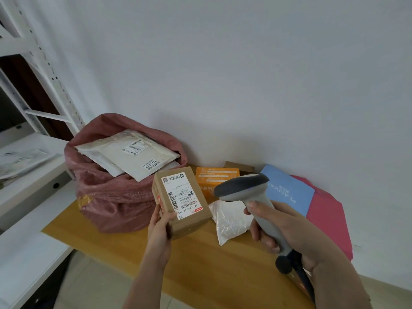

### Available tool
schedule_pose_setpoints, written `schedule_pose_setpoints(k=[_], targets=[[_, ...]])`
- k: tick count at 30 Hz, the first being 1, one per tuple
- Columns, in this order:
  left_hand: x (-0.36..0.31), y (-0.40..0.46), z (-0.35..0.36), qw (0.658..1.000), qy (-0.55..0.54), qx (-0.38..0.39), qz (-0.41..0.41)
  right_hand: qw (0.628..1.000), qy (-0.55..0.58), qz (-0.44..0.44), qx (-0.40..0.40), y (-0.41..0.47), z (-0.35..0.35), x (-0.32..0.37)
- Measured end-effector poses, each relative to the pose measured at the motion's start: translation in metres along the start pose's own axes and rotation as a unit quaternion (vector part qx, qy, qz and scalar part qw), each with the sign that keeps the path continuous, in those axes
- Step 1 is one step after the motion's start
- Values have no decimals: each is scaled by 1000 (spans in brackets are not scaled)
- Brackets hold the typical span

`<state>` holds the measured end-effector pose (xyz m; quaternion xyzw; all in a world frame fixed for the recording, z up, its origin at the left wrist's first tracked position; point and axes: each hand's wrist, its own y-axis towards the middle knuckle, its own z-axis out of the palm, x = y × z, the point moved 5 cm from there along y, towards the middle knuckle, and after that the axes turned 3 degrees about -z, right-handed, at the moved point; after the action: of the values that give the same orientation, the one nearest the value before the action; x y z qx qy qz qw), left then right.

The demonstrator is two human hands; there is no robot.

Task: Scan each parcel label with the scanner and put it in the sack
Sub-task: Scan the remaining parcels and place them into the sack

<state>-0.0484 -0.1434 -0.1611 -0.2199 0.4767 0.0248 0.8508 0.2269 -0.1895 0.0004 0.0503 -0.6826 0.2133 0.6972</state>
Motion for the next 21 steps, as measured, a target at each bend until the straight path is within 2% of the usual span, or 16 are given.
schedule_pose_setpoints(k=[9, 14, 21], targets=[[0, -7, 13, 1000, 3, -6, 15, 997, 66, -23, -30, -3, -17, 0], [-10, -19, 30, 999, 12, -1, 39, 994, 90, -1, -57, 7, -27, -5], [-28, -27, 28, 996, -8, -38, 74, 992, 108, 33, -59, 41, -15, -10]])
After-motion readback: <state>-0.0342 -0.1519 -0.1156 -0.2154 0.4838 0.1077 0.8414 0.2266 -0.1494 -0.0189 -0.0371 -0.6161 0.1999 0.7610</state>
